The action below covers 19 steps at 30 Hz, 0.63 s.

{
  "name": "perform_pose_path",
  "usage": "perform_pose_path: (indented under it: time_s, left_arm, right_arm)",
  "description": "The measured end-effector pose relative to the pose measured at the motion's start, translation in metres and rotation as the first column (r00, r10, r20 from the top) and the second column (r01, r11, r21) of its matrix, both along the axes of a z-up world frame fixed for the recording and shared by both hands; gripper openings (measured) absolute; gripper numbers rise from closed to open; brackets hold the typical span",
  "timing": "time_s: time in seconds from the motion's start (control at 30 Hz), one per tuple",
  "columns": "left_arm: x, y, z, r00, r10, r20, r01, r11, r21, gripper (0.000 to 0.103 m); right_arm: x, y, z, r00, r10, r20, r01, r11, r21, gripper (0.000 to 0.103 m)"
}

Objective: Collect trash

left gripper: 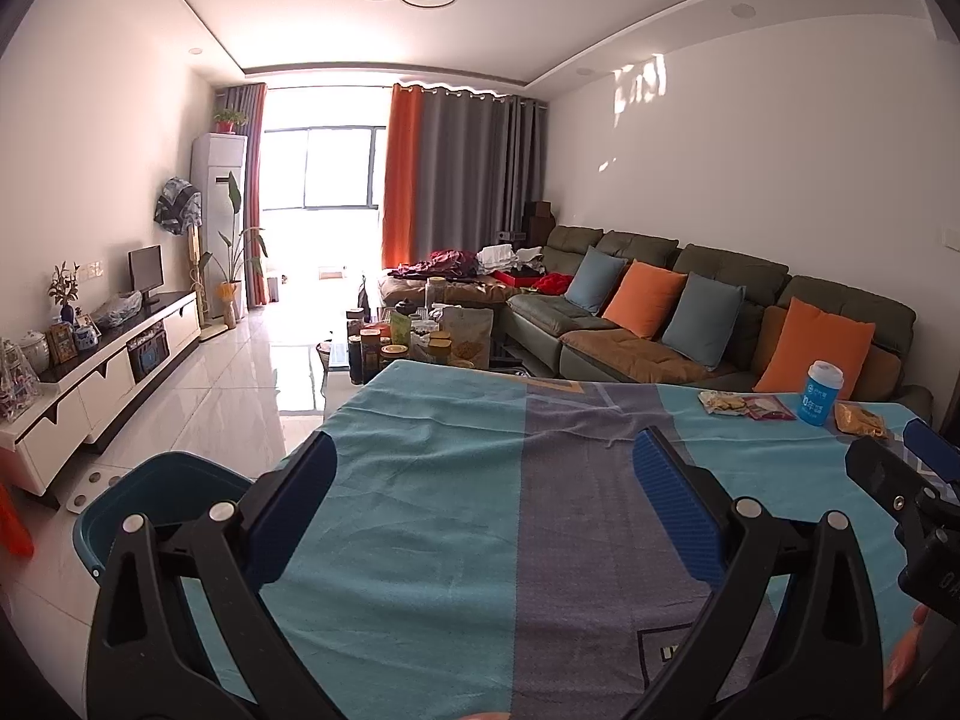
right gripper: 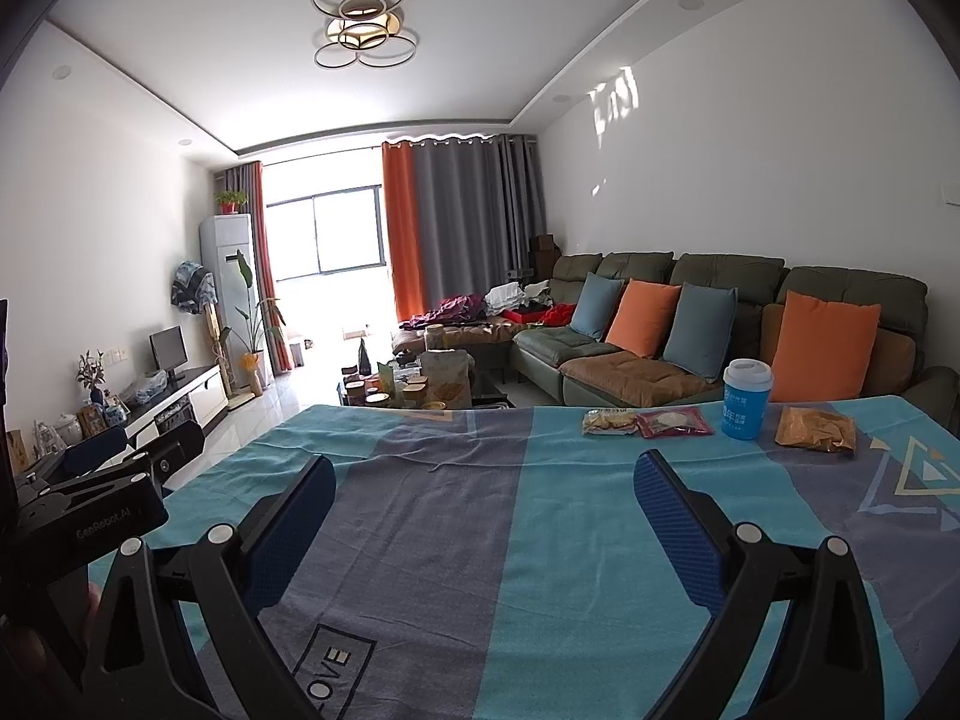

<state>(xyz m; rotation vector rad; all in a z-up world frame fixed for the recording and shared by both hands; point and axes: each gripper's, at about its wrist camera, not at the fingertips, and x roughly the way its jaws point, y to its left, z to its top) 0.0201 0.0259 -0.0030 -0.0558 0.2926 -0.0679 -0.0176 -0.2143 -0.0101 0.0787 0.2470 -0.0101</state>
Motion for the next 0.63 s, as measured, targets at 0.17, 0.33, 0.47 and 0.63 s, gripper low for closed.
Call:
perform_pose_path:
  time_s: [0.17,0.33,0.47,0.63]
  left_arm:
    - [0.002,0.0,0.0,1.0,-0.006,-0.012,0.006,1.0,-0.007,0.097]
    - [0.011,-0.005,-0.003,0.999,-0.017,-0.045,0.017,1.0,0.003,0.097]
    - [0.026,-0.009,-0.01,0.991,-0.042,-0.131,0.042,0.999,-0.004,0.097]
    - [0.067,-0.02,-0.03,0.954,-0.027,-0.299,0.044,0.998,0.051,0.097]
  right_arm:
    - [0.002,-0.001,-0.001,1.0,0.001,0.0,-0.001,1.0,0.002,0.096]
    - [0.003,-0.004,-0.002,1.0,0.002,-0.007,-0.002,1.0,0.003,0.096]
    - [0.008,-0.013,-0.005,0.999,-0.01,-0.034,0.011,1.0,0.004,0.096]
    - [0.021,-0.037,-0.012,0.992,-0.049,-0.116,0.049,0.999,-0.001,0.096]
